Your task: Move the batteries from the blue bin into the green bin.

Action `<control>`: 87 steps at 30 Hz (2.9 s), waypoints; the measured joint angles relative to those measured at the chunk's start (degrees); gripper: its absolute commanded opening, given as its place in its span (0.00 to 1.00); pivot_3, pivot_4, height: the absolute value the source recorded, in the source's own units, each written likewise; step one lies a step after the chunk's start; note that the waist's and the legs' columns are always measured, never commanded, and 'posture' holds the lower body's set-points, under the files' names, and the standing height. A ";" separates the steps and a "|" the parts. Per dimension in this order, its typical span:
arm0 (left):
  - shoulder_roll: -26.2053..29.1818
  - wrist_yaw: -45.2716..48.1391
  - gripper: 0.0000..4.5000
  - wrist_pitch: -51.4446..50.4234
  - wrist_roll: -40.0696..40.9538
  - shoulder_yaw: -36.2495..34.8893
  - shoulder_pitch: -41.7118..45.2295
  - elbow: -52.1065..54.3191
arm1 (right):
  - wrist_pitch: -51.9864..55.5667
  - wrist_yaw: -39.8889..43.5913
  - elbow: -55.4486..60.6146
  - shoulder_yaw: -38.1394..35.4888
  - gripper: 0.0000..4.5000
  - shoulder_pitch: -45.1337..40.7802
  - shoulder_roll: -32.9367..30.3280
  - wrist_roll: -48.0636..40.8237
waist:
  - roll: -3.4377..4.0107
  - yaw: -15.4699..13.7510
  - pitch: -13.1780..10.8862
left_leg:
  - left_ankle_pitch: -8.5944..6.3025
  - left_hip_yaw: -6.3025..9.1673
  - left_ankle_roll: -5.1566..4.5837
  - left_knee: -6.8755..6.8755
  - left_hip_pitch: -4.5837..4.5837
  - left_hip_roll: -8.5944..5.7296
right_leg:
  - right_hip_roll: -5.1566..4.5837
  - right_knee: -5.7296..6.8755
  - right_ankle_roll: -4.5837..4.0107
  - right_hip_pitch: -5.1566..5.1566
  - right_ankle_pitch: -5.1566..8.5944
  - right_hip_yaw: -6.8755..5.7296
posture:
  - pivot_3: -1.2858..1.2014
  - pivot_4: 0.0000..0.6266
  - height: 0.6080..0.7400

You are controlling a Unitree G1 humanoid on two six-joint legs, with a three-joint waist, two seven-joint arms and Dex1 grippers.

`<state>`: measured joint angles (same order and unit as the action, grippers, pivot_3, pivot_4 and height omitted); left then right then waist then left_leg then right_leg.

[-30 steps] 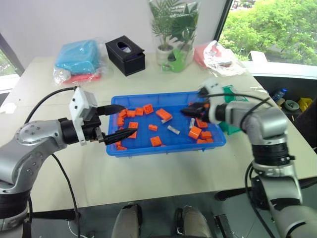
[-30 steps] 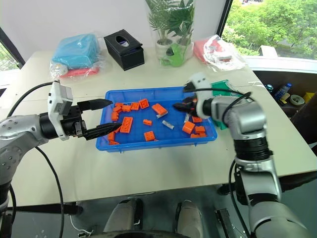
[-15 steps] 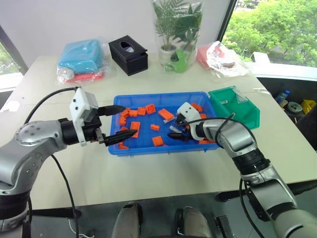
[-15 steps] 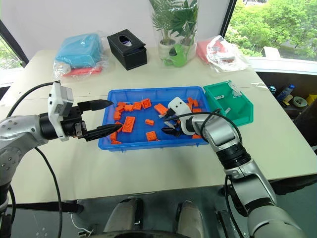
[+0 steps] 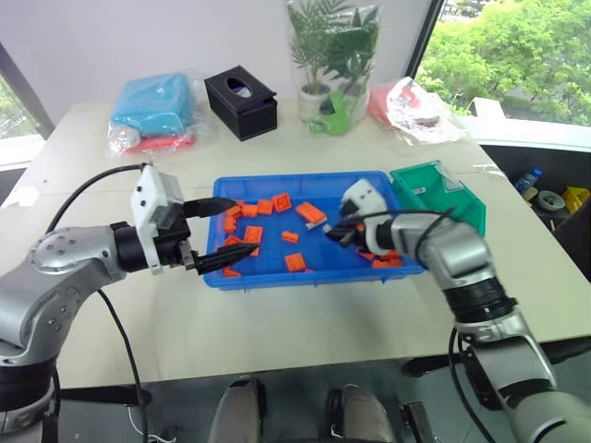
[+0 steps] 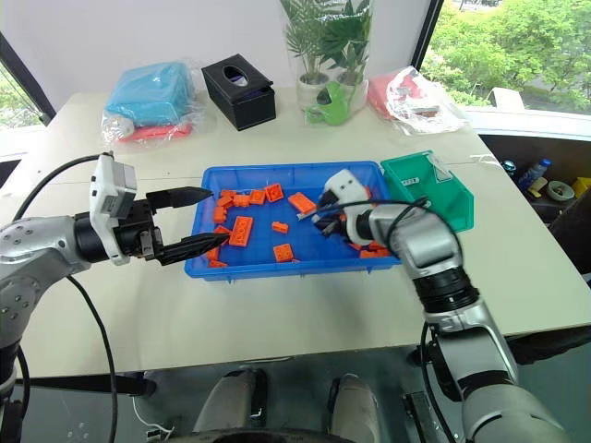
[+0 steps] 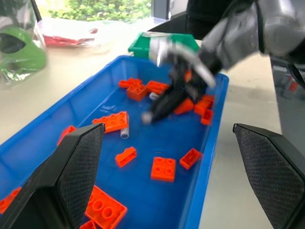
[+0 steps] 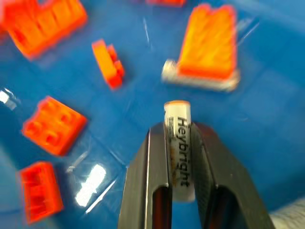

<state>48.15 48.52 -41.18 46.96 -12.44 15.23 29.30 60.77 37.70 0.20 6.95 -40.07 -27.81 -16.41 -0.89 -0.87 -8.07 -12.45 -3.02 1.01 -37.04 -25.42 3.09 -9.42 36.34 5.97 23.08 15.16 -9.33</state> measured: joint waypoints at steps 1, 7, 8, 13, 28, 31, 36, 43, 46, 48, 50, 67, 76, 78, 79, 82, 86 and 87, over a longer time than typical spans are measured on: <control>0.00 0.27 1.00 0.01 -0.02 0.13 -0.17 0.00 | 1.81 -0.86 0.40 -3.56 0.01 -1.11 -1.10 -0.93 | 0.02 -0.02 -0.01 | 0.00 0.00 0.00 -0.01 0.00 -0.01 | 0.00 -0.01 0.00 0.00 0.00 0.00 | 0.52 0.24 0.37; -0.45 1.57 1.00 0.25 -0.28 1.60 -0.13 -0.87 | 2.98 -6.24 -2.55 -17.92 0.01 -4.86 -9.91 -0.61 | -0.07 0.04 0.05 | -0.01 -0.01 0.02 0.05 0.04 -0.02 | 0.00 -0.11 -0.01 -0.06 0.01 -0.01 | 0.52 0.24 0.37; -0.86 1.63 1.00 0.30 -0.34 2.14 0.39 -1.36 | 2.96 -6.77 -3.96 -19.17 0.01 -4.59 -9.98 -0.65 | -0.07 0.10 0.05 | -0.01 -0.01 0.01 0.05 0.04 -0.02 | -0.01 -0.11 -0.01 -0.06 0.01 -0.01 | 0.52 0.24 0.37; -1.59 2.26 1.00 0.62 -1.06 3.54 2.56 -2.13 | 0.11 -9.28 -10.74 -19.45 0.45 -2.13 -9.52 0.47 | 0.14 0.28 -0.08 | 0.01 -0.05 -0.01 0.06 0.03 -0.01 | -0.01 -0.07 0.01 -0.03 -0.01 -0.01 | 0.52 0.24 0.37; -2.12 1.41 1.00 0.69 -1.49 4.48 2.95 -2.09 | -9.94 -8.47 -5.14 -4.21 0.99 -4.12 5.67 1.85 | 0.15 0.37 -0.09 | 0.01 -0.02 -0.02 -0.02 -0.01 0.03 | 0.01 0.07 0.02 0.03 -0.01 -0.01 | 0.52 0.24 0.37; -2.09 0.96 1.00 0.64 -1.45 4.26 2.57 -1.98 | -11.85 -10.12 -8.32 1.34 0.99 -4.63 9.49 4.89 | 0.14 0.02 -0.09 | 0.01 -0.01 -0.01 -0.06 -0.04 0.02 | 0.01 0.05 -0.01 0.02 0.00 0.00 | 0.52 0.24 0.37; -1.94 0.02 1.00 0.34 -1.28 3.55 2.25 -0.94 | -15.80 -11.02 -16.28 4.45 0.99 -7.08 13.07 8.03 | 0.14 0.18 -0.09 | 0.01 -0.01 -0.01 -0.05 -0.03 0.01 | 0.01 0.07 0.00 0.04 0.00 0.00 | 0.52 0.24 0.37; -1.34 -0.77 1.00 -0.07 -1.21 2.28 1.11 -0.12 | -20.75 -10.87 -26.19 4.68 0.99 -10.35 14.96 10.47 | 0.14 0.35 -0.09 | 0.01 -0.01 -0.01 -0.05 -0.02 0.02 | 0.02 0.13 0.01 0.07 0.00 0.00 | 0.52 0.24 0.37; -1.34 -1.16 1.00 -0.08 -0.93 2.16 1.10 0.12 | -22.56 -10.77 -29.47 4.68 0.99 -11.07 15.69 11.06 | 0.16 0.27 -0.10 | 0.01 -0.01 -0.01 -0.06 -0.02 0.02 | 0.01 0.14 0.01 0.06 0.00 0.00 | 0.52 0.24 0.37; -1.34 -1.19 1.00 -0.08 -0.67 2.11 1.09 0.12 | -23.10 -10.54 -30.86 4.68 0.99 -11.13 15.87 11.39 | 0.18 0.26 -0.11 | 0.01 -0.01 -0.01 -0.06 -0.02 0.02 | 0.02 0.14 0.01 0.05 0.00 0.00 | 0.52 0.24 0.37; -1.22 -1.19 1.00 -0.07 -0.64 2.09 1.09 0.11 | -23.41 -10.08 -31.56 4.68 0.99 -11.12 16.23 11.73 | 0.18 0.37 -0.11 | 0.01 -0.01 -0.01 -0.06 -0.02 0.02 | 0.01 0.16 0.01 0.07 0.00 0.00 | 0.52 0.24 0.37; -1.19 -1.23 1.00 -0.01 -0.72 2.11 1.48 -0.47 | -25.33 -9.18 -32.80 4.61 0.28 -11.13 19.32 13.01 | 0.19 0.59 -0.12 | 0.01 0.00 -0.01 -0.06 -0.01 0.02 | 0.01 0.33 0.00 0.14 0.00 0.00 | 0.52 0.24 0.37; -1.34 -1.31 1.00 0.03 -0.72 2.33 2.47 -0.45 | -23.69 -3.37 -24.36 9.77 0.84 -10.51 26.65 11.59 | 0.16 0.63 -0.10 | 0.00 0.01 0.00 -0.08 0.00 0.04 | -0.01 0.67 -0.02 0.23 0.02 0.00 | 0.52 0.24 0.37; -1.37 -1.31 1.00 0.03 -0.72 2.39 2.46 -0.42 | -23.69 -2.63 -23.85 10.41 0.94 -9.82 25.15 12.23 | 0.14 0.10 -0.10 | -0.01 0.01 0.02 -0.12 -0.03 0.01 | -0.03 0.59 -0.07 0.23 0.05 0.01 | 0.52 0.24 0.37; -1.38 -1.29 1.00 0.03 -0.72 2.40 2.45 -0.42 | -23.66 -1.83 -23.54 10.49 0.94 -9.78 23.95 12.23 | 0.13 -0.01 -0.11 | -0.01 0.02 0.04 -0.14 -0.04 -0.02 | -0.05 0.57 -0.17 0.23 0.11 0.01 | 0.52 0.24 0.37; -1.37 -1.04 1.00 0.03 -0.72 2.51 2.45 -0.41 | -25.51 4.18 -21.16 10.00 0.94 -10.10 15.93 11.68 | 0.11 -0.12 -0.10 | -0.05 0.05 0.10 -0.16 -0.04 -0.08 | -0.06 0.53 -0.17 0.17 0.11 0.03 | 0.52 0.24 0.37; -1.39 -0.09 1.00 0.19 -1.05 2.82 2.56 -0.59 | -33.26 13.81 -24.90 9.48 0.94 -13.06 6.17 12.06 | 0.04 0.51 -0.06 | 0.00 0.01 0.01 -0.04 0.05 -0.04 | -0.03 0.57 -0.02 0.23 0.06 0.02 | 0.52 0.24 0.37; -1.41 -0.01 1.00 0.25 -1.27 2.89 2.65 -0.73 | -34.90 15.46 -26.25 9.49 0.94 -13.67 5.16 12.36 | -0.01 0.70 -0.03 | 0.00 -0.01 0.01 0.01 0.06 -0.04 | -0.03 0.60 -0.02 0.25 0.07 0.02 | 0.52 0.24 0.37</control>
<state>46.74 48.51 -40.94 45.69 -9.55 17.89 28.57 25.87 53.17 -26.06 16.44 -53.74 -22.66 -4.05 -0.89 -0.17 -8.10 -12.45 -3.03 1.02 -37.04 -25.36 3.05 -9.46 36.94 5.95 23.33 15.23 -9.31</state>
